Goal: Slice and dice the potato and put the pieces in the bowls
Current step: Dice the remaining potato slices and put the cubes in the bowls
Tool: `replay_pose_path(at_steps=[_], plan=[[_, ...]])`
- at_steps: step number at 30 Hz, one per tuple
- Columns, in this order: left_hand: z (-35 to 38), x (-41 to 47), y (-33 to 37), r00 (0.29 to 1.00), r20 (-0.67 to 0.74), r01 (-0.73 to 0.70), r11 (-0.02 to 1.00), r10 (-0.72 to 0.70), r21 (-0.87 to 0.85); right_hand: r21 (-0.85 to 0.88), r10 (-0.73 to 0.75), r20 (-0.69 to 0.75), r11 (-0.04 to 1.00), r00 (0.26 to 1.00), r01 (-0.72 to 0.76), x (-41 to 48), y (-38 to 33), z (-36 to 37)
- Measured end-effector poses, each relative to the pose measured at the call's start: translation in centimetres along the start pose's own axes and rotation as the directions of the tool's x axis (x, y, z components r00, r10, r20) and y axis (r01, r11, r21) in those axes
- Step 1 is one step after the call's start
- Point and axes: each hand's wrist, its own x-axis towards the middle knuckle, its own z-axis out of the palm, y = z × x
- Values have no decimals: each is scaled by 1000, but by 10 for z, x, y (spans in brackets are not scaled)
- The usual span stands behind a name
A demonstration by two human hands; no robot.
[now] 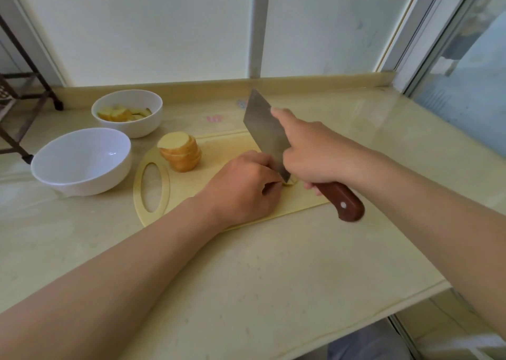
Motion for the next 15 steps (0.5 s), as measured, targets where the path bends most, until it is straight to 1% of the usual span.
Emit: replay_pose_path(at_steps=[5,8,11,15], plan=[[0,0,-1,1000,15,18,998,-19,53,170,30,-122,985,992,-8,4,15,-17],[-1,3,-1,999,8,51,998,-51,39,247,75,-172,969,982,-30,-10,35,-26],[-1,5,-2,992,58,114,993,-115,23,284,136,-169,955,976,-84,-26,54,-24],[-2,10,-2,978,186,88,996,-90,17,325,170,-133,938,976,-119,-41,71,-14]])
